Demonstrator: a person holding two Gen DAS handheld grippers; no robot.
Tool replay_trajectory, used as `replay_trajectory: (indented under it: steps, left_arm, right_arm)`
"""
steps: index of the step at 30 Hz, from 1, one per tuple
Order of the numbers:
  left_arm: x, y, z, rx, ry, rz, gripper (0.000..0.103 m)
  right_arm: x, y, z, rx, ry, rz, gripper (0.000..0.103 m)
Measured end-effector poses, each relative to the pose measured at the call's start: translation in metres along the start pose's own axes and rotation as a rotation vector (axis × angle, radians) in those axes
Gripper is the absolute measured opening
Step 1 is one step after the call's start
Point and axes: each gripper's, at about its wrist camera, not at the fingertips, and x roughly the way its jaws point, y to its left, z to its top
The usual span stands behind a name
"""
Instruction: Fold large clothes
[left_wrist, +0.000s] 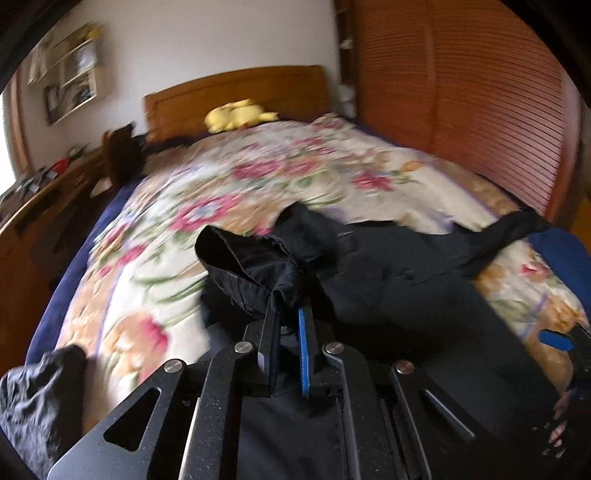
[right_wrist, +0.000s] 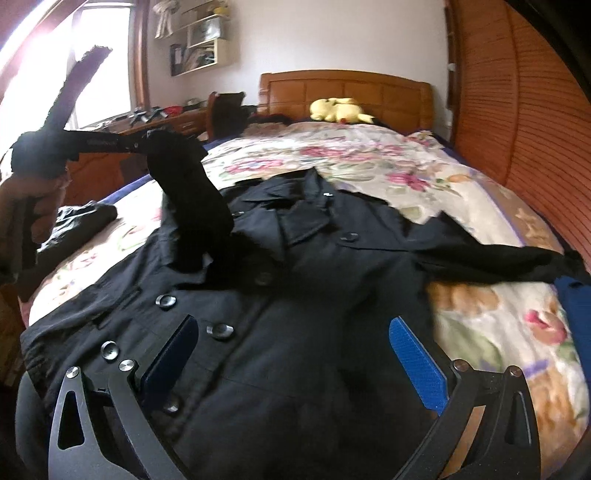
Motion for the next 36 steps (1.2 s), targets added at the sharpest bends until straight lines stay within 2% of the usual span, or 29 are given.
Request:
replay_trajectory:
  steps: [8,14,18,24,28,30,31,36]
  left_arm:
    - [-0.011,-0.078,0.012,0.092,-0.029,-0.124,0.009]
    - [-0.013,-0.105,-0.002,0.126,-0.019,-0.147,0.009]
    - [-0.006,-0.107,-0.015,0.112,0.009,-0.159,0.010]
    - [-0.007,-0.104,-0.036,0.090,0.033,-0.188,0.019]
    - [-0.016,-0.099,-0.047,0.078,0.023,-0.205,0.029]
    - [-0.023,-0.095,-0.054,0.071,0.017,-0.207,0.029]
    - [-0.026,-0.093,-0.058,0.069,0.016,-0.209,0.035]
    - [-0.046,-0.079,-0.073,0.060,-0.008,-0.219,0.036]
  right_arm:
    - [-0.033,-0.028,-0.010,0.051,-0.025,-0.064,0.103]
    - [-0.043,-0.040,-0.014,0.086,-0.027,-0.085,0.103]
    - [-0.045,-0.040,-0.010,0.092,-0.025,-0.083,0.103]
    - [-0.037,-0.038,-0.007,0.085,-0.015,-0.075,0.103]
    - [-0.030,-0.039,-0.003,0.086,-0.007,-0.069,0.103]
    - [-0.027,-0.038,-0.001,0.089,-0.005,-0.063,0.103]
    - [-0.025,-0.037,0.000,0.087,-0.005,-0.060,0.103]
    - [-0.015,-0.030,0.005,0.075,0.001,-0.054,0.103]
